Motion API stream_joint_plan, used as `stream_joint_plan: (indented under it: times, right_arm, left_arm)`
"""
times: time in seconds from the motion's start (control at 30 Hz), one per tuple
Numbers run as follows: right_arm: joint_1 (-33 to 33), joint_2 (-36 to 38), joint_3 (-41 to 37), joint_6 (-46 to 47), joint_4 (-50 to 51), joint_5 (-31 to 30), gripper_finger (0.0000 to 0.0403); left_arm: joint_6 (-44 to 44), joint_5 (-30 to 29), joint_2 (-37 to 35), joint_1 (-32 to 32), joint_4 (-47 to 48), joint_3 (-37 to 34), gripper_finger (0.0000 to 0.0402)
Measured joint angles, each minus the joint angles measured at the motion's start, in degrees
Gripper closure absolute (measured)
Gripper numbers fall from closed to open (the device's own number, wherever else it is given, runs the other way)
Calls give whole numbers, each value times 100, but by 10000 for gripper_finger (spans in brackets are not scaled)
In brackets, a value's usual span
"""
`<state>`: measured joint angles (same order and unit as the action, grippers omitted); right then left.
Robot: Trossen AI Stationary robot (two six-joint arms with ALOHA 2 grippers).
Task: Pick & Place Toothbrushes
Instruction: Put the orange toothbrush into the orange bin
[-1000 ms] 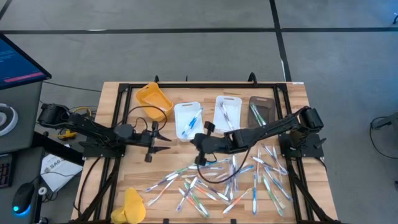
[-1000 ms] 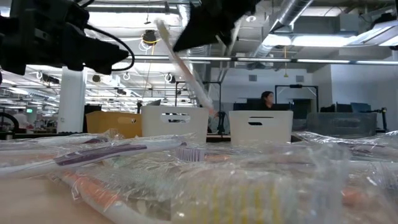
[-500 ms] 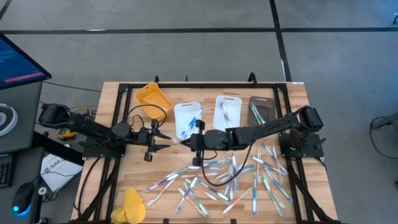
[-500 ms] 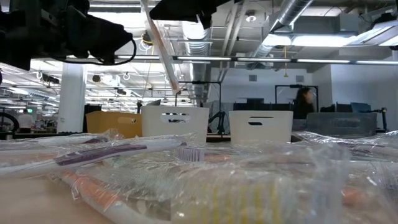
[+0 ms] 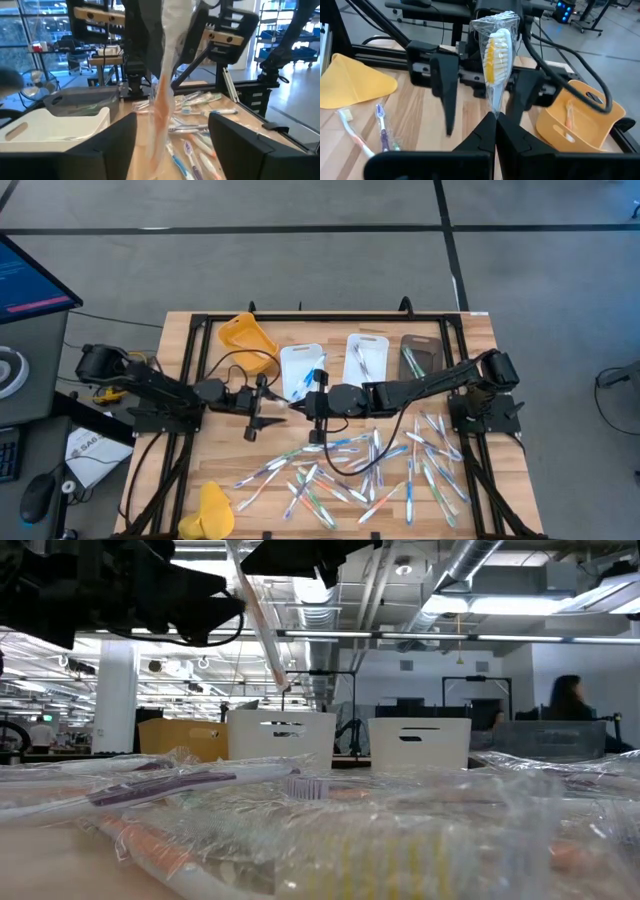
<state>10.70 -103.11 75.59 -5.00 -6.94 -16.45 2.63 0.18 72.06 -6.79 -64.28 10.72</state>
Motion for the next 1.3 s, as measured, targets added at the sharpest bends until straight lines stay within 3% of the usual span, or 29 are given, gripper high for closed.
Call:
stream_joint_plan:
  times: [0.2,0.4,0.6,0.93,1.1,1.3]
  right_arm:
    - [2,0,0,-8,2,0,403]
    - [2,0,0,-6,7,0,403]
    - [3,0,0,-6,28,-2,403]
    - [4,-13,0,5,50,2,403]
    - [4,-24,0,-9,75,1,396]
    - [67,-33,0,-8,112,-11,348]
  left_arm:
    - [-12,3,565,-2,-10,378,126]
    - [-4,-1,802,-1,-21,499,134]
    - [3,-15,807,0,-23,500,195]
    - [6,-26,807,3,-19,500,375]
    - [7,-21,807,2,-8,494,382]
    - [10,-13,807,2,-17,492,393]
